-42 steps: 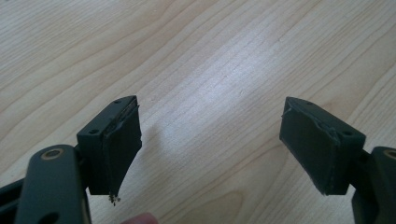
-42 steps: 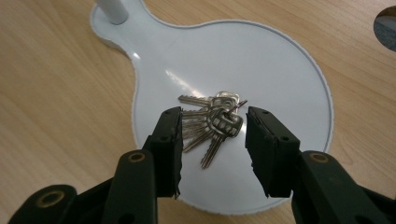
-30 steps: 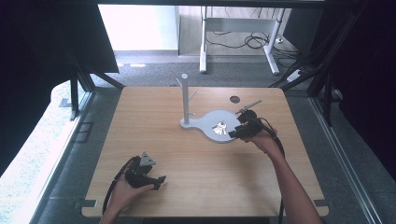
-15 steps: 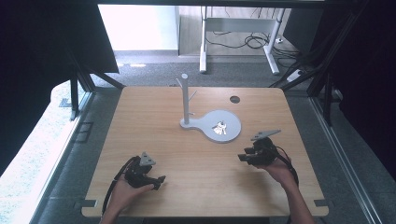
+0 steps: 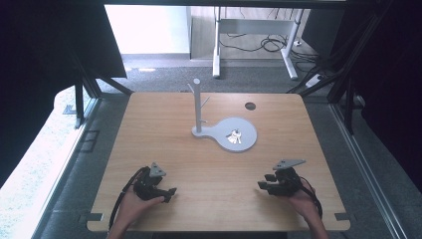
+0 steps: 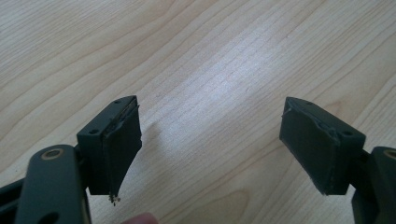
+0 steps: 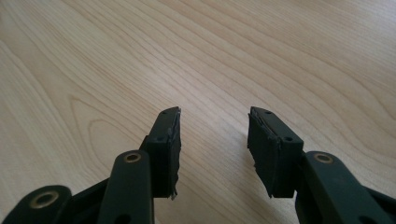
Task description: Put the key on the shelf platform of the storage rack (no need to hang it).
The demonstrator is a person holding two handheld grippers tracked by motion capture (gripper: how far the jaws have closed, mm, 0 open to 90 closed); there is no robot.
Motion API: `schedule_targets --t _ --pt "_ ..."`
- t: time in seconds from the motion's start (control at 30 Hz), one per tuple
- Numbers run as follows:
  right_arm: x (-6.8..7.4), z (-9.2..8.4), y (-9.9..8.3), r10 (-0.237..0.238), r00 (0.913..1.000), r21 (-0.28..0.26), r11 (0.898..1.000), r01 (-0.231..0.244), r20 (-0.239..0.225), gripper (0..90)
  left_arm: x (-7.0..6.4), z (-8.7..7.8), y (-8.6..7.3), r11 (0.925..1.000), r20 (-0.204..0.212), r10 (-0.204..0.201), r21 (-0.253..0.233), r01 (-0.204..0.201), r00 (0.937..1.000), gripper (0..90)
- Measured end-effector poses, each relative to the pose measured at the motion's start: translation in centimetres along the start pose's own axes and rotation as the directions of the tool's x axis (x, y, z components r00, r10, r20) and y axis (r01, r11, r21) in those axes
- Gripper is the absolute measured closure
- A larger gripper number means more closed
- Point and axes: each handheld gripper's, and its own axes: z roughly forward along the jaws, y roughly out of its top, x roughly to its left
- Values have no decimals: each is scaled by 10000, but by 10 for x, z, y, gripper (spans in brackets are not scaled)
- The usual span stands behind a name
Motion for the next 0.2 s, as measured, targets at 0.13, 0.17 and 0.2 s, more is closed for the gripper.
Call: schedule_targets --t 0.13,0.17,0.2 --pt "-1 4 -2 -23 9997 -8 10000 23 244 512 0 0 0 10000 -1 0 -28 0 10000 211" --pt "-1 4 -2 -55 9995 -5 10000 55 316 499 0 0 0 10000 -2 -12 -20 12 10000 211" --pt "-2 5 -2 -64 9992 16 10000 63 400 491 0 0 0 10000 -12 -19 -20 19 10000 211"
